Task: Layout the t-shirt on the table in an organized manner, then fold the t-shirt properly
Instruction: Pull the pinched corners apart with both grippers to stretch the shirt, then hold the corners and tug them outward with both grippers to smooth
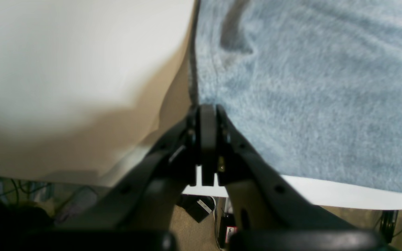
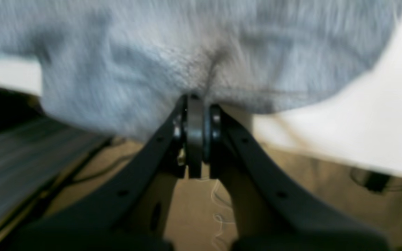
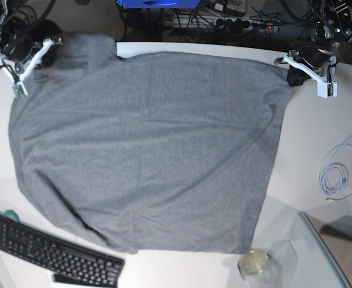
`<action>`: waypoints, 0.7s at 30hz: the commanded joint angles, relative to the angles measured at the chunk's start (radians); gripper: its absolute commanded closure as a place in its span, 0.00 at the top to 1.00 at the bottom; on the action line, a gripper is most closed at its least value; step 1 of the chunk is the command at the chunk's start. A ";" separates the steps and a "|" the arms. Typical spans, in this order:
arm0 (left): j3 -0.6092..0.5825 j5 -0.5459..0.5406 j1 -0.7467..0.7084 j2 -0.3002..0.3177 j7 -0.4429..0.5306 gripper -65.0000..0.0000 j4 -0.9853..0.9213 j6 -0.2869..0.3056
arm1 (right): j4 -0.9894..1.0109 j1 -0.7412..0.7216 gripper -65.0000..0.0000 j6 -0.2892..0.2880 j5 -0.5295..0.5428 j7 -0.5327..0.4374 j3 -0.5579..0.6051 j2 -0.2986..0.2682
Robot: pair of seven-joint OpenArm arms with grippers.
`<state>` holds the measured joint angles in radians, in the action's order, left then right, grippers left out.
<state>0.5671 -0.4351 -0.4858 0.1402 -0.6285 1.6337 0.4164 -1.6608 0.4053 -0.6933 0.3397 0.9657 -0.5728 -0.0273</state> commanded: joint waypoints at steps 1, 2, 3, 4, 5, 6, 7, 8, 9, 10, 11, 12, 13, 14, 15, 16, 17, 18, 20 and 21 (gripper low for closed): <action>0.006 -0.011 -0.004 0.011 0.016 0.00 0.017 0.000 | 0.009 -0.006 0.10 -0.005 0.003 -0.001 -0.005 -0.012; 0.004 -0.011 -0.004 0.011 0.016 0.00 0.017 0.000 | 0.029 -0.013 0.16 -0.005 0.003 -0.006 -0.005 -0.020; 0.003 -0.011 -0.004 0.011 0.016 0.00 0.017 0.000 | 0.052 -0.018 0.25 -0.005 0.003 -0.008 -0.005 -0.036; 0.003 -0.011 -0.004 0.011 0.016 0.00 0.015 0.000 | 0.070 -0.027 0.33 -0.005 0.003 -0.009 -0.005 -0.044; 0.003 -0.011 -0.004 0.011 0.016 0.00 0.010 0.000 | 0.092 -0.036 0.44 -0.005 0.003 -0.014 -0.006 -0.052; 0.003 -0.011 -0.004 0.011 0.017 0.00 0.007 0.000 | 0.112 -0.041 0.53 -0.005 0.003 -0.020 -0.014 -0.056; 0.004 -0.011 -0.004 0.011 0.017 0.00 0.007 0.000 | 0.124 -0.042 0.61 -0.005 0.003 -0.026 -0.040 -0.056; 0.004 -0.011 -0.004 0.011 0.017 0.00 0.007 0.000 | 0.132 -0.046 0.68 -0.005 0.003 -0.029 -0.080 -0.052; 0.006 -0.011 -0.004 0.011 0.017 0.00 0.007 0.000 | 0.133 -0.046 0.72 -0.005 0.003 -0.026 -0.120 -0.049; 0.006 -0.011 -0.004 0.011 0.017 0.00 0.007 0.000 | 0.132 -0.046 0.75 -0.005 0.006 -0.024 -0.161 -0.049; 0.006 -0.009 -0.004 0.011 0.017 0.00 0.007 0.000 | 0.132 -0.046 0.75 -0.005 0.009 -0.023 -0.206 -0.047; 0.006 -0.009 -0.004 0.011 0.017 0.00 0.007 0.000 | 0.138 -0.049 0.76 -0.005 0.009 -0.027 -0.249 -0.047; 0.006 -0.009 -0.004 0.011 0.017 0.00 0.006 0.000 | 0.144 -0.065 0.76 -0.005 0.011 -0.027 -0.281 -0.047; 0.006 -0.009 -0.004 0.011 0.017 0.00 0.006 0.000 | 0.162 -0.078 0.76 -0.005 0.011 -0.023 -0.313 -0.047; 0.004 -0.009 -0.004 0.011 0.017 0.00 0.006 0.000 | 0.185 -0.092 0.76 -0.005 0.019 -0.021 -0.346 -0.050; 0.003 -0.009 -0.004 0.011 0.017 0.00 0.006 0.000 | 0.212 -0.102 0.76 -0.005 0.029 -0.021 -0.364 -0.055; 0.003 -0.009 -0.004 0.011 0.017 0.00 0.006 0.000 | 0.242 -0.116 0.76 -0.005 0.043 -0.017 -0.382 -0.058; 0.001 -0.009 0.000 0.011 0.014 0.00 0.006 0.000 | 0.267 -0.128 0.76 -0.005 0.054 -0.003 -0.398 -0.070; 0.001 -0.009 0.009 0.011 0.012 0.00 0.004 0.000 | 0.313 -0.138 0.76 -0.005 0.085 0.017 -0.404 -0.099; 0.001 -0.009 0.011 0.011 0.012 0.00 -0.005 0.000 | 0.330 -0.139 0.76 -0.005 0.118 0.020 -0.405 -0.107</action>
<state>0.5655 -0.4351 -0.4732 0.1398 -0.6327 1.6180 0.4164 -1.3186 0.2619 -0.6933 0.4522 0.9894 -0.9672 -0.1154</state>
